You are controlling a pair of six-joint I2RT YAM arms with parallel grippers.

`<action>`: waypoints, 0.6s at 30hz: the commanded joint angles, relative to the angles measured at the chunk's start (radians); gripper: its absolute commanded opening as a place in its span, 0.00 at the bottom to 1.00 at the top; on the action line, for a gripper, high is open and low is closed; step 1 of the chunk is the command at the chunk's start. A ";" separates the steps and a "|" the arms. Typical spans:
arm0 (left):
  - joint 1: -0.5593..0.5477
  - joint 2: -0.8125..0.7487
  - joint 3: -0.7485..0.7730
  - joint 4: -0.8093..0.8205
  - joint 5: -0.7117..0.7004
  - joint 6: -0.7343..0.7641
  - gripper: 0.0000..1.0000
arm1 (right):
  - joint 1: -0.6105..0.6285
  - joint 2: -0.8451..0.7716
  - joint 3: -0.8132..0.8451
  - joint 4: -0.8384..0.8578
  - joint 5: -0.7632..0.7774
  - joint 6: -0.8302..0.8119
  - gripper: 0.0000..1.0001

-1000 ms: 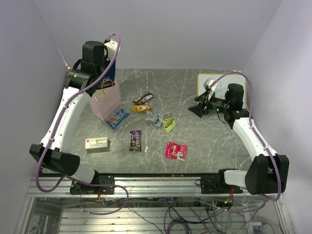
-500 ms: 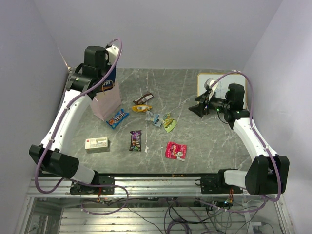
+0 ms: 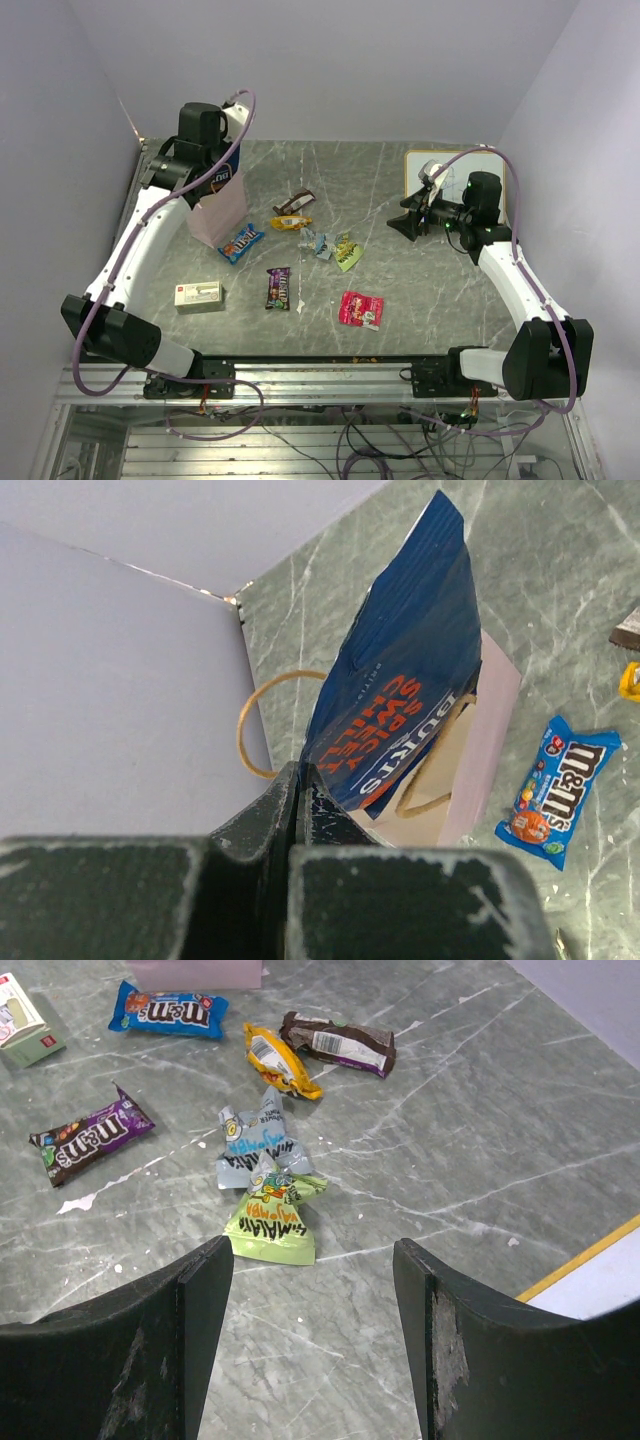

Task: Place the snacks into the paper bag
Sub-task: Place the snack in the paper bag.

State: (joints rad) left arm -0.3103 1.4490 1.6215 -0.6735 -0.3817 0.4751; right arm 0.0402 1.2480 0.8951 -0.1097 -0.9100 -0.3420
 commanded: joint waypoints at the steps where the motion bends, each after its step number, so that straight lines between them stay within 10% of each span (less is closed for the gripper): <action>1: 0.011 -0.024 -0.021 0.045 0.007 0.002 0.07 | -0.006 -0.010 -0.011 0.009 -0.015 -0.017 0.65; 18: 0.114 0.025 -0.113 0.018 0.181 -0.044 0.07 | -0.007 -0.010 -0.017 0.015 -0.019 -0.013 0.65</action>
State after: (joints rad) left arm -0.2272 1.4616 1.5120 -0.6598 -0.2955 0.4618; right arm 0.0402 1.2480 0.8890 -0.1097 -0.9138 -0.3424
